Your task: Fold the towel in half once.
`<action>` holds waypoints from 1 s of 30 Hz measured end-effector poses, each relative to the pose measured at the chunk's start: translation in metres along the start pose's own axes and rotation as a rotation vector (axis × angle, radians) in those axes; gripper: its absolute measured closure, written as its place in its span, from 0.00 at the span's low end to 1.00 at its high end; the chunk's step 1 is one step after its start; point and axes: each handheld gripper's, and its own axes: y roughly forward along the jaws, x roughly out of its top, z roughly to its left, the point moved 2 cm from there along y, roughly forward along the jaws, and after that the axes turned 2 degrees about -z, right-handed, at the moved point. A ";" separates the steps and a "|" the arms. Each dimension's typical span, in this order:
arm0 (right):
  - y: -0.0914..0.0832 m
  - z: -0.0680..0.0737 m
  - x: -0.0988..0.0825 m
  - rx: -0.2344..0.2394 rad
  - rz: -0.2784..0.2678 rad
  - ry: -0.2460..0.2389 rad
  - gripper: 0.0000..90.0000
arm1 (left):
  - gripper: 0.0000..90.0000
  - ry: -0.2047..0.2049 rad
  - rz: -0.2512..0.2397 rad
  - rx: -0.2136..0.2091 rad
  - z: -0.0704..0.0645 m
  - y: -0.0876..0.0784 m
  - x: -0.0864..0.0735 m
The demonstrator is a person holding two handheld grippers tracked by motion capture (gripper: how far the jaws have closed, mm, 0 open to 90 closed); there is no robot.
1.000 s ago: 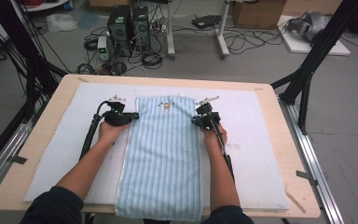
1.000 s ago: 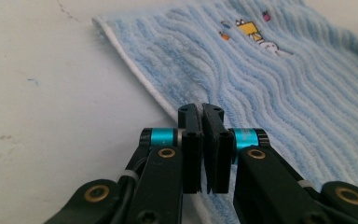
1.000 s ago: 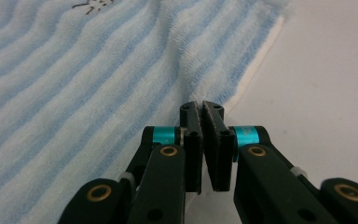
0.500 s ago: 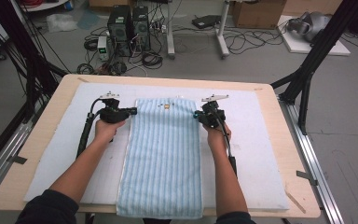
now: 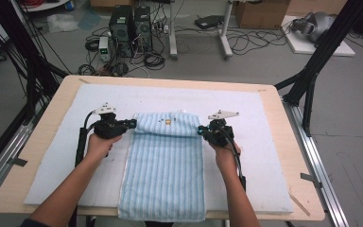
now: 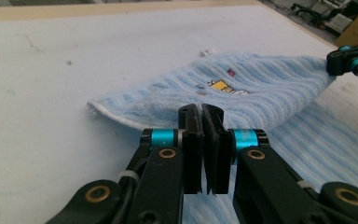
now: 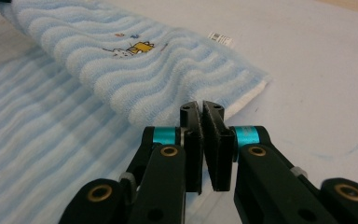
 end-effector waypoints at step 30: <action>-0.025 0.018 -0.032 -0.030 -0.018 0.047 0.58 | 0.52 -0.123 0.007 0.120 0.016 -0.001 -0.014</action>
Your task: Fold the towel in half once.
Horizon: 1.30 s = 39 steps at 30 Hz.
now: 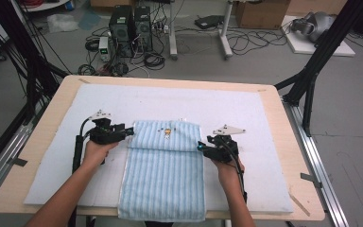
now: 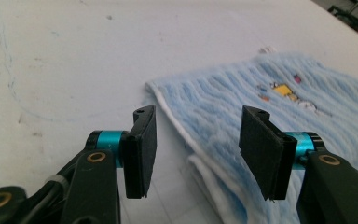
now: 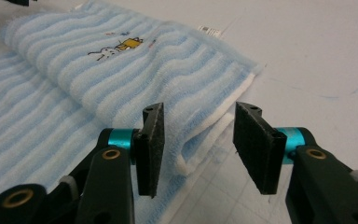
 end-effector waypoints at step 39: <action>0.062 -0.023 0.033 -0.031 0.114 0.039 0.49 | 0.97 0.091 0.034 -0.016 -0.004 0.034 0.007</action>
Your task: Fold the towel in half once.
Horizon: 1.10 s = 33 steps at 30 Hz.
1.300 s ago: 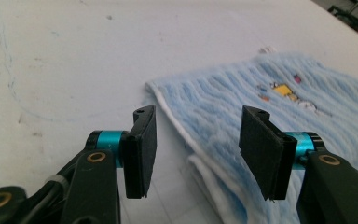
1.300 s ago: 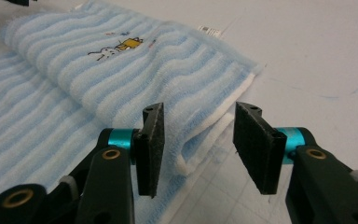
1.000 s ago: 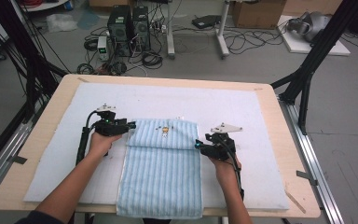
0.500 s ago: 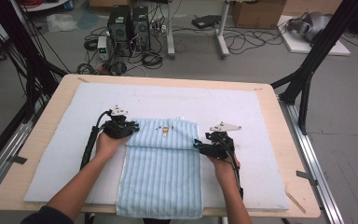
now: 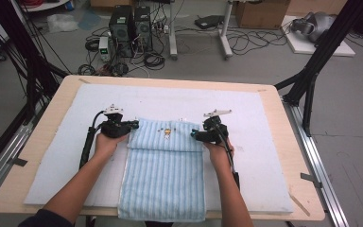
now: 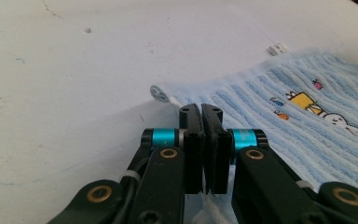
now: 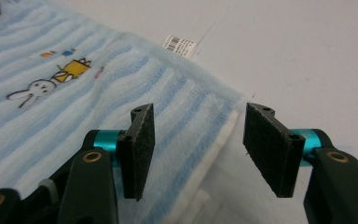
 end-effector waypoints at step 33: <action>-0.069 0.027 -0.010 0.111 -0.181 -0.100 0.96 | 0.96 0.014 -0.136 -0.170 -0.036 -0.075 -0.011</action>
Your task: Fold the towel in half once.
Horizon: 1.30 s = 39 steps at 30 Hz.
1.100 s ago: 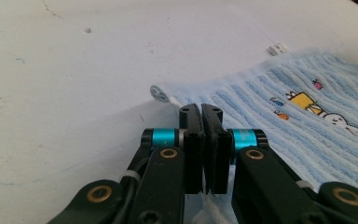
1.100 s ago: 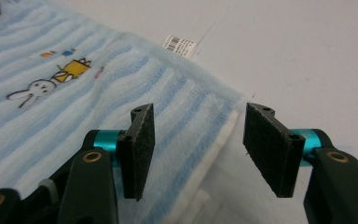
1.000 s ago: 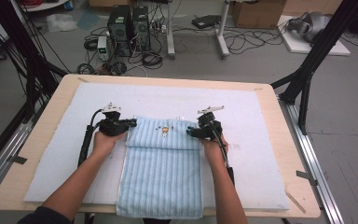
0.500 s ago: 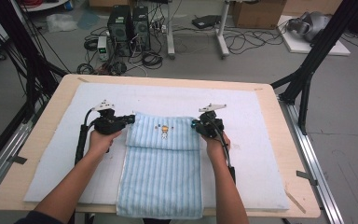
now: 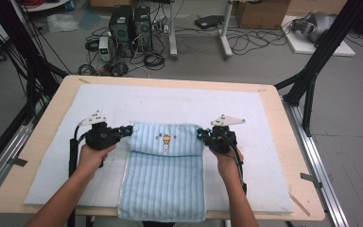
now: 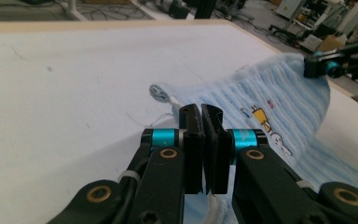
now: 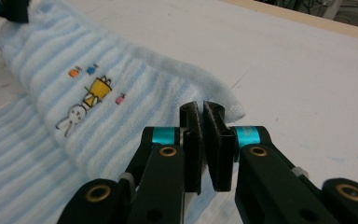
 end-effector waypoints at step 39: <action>-0.050 0.033 -0.064 -0.020 -0.019 0.110 0.64 | 0.57 -0.053 0.006 0.038 0.000 -0.044 -0.033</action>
